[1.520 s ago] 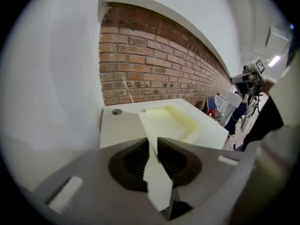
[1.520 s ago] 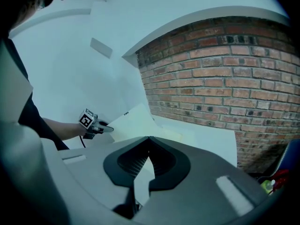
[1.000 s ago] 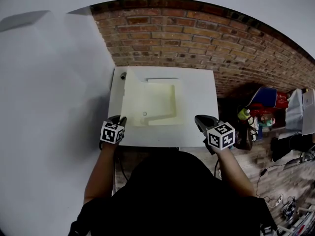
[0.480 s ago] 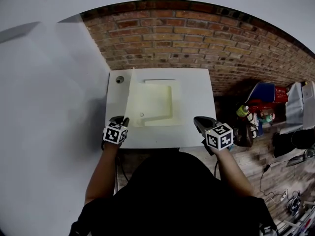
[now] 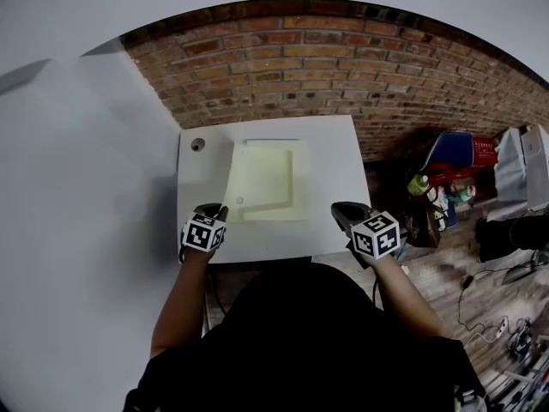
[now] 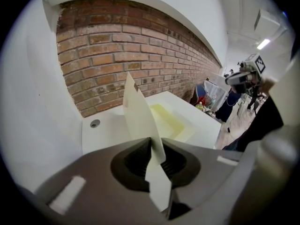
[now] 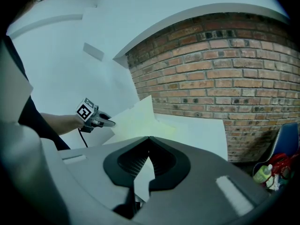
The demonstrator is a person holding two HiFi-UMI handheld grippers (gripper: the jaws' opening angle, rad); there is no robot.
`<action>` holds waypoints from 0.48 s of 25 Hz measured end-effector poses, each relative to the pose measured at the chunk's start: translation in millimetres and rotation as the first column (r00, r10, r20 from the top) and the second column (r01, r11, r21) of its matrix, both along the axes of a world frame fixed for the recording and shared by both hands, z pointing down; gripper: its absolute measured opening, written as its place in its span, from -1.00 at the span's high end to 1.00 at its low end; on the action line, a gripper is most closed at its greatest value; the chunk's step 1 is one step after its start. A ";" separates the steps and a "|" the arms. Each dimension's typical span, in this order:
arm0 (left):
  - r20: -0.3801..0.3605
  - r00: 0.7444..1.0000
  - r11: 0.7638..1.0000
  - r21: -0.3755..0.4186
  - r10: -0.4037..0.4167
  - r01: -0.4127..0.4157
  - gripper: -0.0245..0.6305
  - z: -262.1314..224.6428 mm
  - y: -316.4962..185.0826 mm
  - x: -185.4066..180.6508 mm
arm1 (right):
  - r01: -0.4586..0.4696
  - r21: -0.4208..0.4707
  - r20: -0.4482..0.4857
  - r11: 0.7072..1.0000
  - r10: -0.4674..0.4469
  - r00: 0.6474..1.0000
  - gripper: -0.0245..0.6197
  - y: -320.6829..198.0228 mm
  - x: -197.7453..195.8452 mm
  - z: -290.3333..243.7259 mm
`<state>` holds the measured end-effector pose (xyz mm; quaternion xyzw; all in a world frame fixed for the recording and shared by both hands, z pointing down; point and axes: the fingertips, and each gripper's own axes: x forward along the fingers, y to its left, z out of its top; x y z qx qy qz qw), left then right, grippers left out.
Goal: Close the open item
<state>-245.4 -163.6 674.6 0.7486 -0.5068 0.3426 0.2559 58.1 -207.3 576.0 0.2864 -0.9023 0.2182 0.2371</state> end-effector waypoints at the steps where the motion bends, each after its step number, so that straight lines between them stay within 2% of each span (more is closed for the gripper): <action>1: -0.003 1.000 1.000 -0.002 0.004 -0.004 0.83 0.5 -1.4 2.9 | -0.001 -0.003 -0.003 1.000 0.001 1.000 0.91 0.3 0.2 2.2; 12: -0.087 0.996 1.000 -0.020 0.015 -0.017 0.84 1.6 -11.3 32.1 | 0.030 -0.030 -0.018 0.999 -0.031 0.999 0.91 4.3 3.3 14.0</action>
